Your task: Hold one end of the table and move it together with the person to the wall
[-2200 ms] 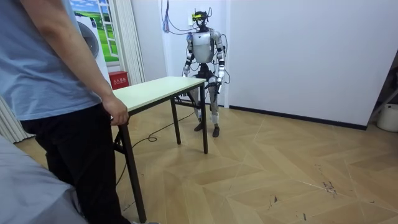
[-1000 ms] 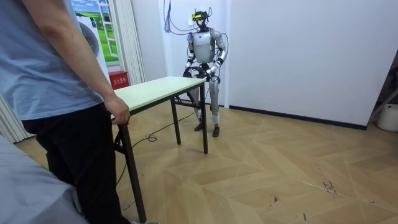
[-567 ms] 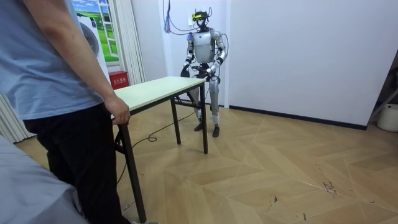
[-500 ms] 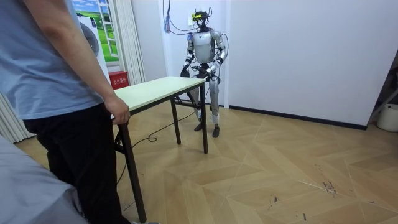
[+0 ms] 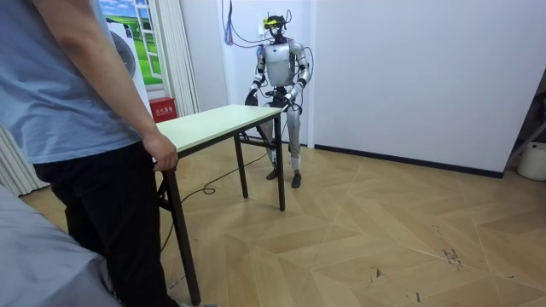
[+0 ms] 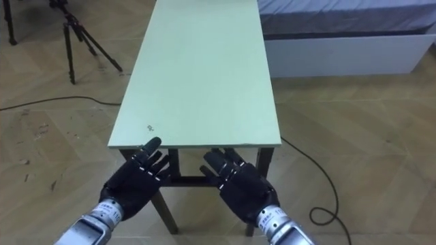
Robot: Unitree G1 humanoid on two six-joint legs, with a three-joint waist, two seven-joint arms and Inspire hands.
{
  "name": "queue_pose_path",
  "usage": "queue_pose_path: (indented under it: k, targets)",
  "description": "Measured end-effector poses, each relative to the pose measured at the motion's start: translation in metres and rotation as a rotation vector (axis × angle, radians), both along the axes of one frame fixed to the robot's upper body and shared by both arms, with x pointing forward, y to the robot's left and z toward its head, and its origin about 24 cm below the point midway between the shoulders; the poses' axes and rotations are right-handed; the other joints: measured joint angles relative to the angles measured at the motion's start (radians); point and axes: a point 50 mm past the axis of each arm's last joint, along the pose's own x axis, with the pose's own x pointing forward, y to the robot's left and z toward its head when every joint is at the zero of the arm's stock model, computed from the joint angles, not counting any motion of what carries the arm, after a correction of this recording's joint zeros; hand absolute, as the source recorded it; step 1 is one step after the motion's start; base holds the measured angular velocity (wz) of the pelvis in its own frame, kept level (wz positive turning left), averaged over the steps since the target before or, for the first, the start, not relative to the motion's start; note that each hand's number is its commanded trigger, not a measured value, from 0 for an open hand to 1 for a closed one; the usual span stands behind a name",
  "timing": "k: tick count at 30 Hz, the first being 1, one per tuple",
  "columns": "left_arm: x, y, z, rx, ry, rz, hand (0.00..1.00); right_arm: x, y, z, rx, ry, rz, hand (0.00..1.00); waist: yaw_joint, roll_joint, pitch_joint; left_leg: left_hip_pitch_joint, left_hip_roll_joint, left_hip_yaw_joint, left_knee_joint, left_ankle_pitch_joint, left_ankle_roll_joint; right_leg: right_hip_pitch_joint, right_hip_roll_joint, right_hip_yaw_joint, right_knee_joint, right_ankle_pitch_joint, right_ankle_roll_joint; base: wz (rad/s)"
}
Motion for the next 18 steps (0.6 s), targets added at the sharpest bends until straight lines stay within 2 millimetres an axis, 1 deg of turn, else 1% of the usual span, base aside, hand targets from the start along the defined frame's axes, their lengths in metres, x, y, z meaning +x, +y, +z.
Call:
queue_pose_path:
  k: [3, 6, 11, 15, 18]
  targets:
    - [0.011, 0.004, 0.004, 0.013, -0.004, 0.020, 0.00, 0.006, -0.002, 0.002, -0.025, 0.010, -0.015, 0.00, 0.003, 0.000, 0.0003, 0.000, -0.001, -0.001, 0.000, 0.000, 0.000, 0.006, 0.000, -0.002, -0.001, 0.001, 0.000, 0.02]
    - [0.014, 0.004, 0.004, 0.029, 0.001, 0.019, 0.00, 0.008, -0.002, 0.003, -0.035, 0.019, -0.023, 0.00, 0.001, 0.000, 0.0009, -0.003, -0.001, -0.003, 0.000, 0.000, 0.000, 0.005, 0.000, -0.005, -0.004, 0.003, 0.001, 0.00]
    - [0.021, 0.003, 0.008, 0.049, 0.018, 0.017, 0.00, 0.017, -0.005, 0.007, -0.044, 0.044, -0.072, 0.00, -0.004, 0.004, 0.0014, -0.018, -0.002, -0.003, 0.001, 0.004, 0.004, -0.005, -0.001, -0.015, -0.005, 0.006, 0.002, 0.04]
    - [0.023, 0.000, 0.008, 0.033, 0.037, 0.043, 0.00, 0.020, -0.003, 0.009, 0.051, 0.092, -0.147, 0.00, -0.012, 0.010, 0.0018, -0.020, -0.004, -0.006, 0.001, 0.006, 0.005, -0.007, -0.003, -0.015, -0.003, 0.007, 0.002, 0.01]
    - [0.024, 0.000, 0.008, 0.028, 0.048, 0.058, 0.00, 0.022, -0.001, 0.010, 0.085, 0.116, -0.178, 0.00, -0.016, 0.010, 0.0014, -0.020, -0.004, -0.006, 0.001, 0.007, 0.005, -0.008, -0.003, -0.014, -0.001, 0.007, 0.002, 0.00]
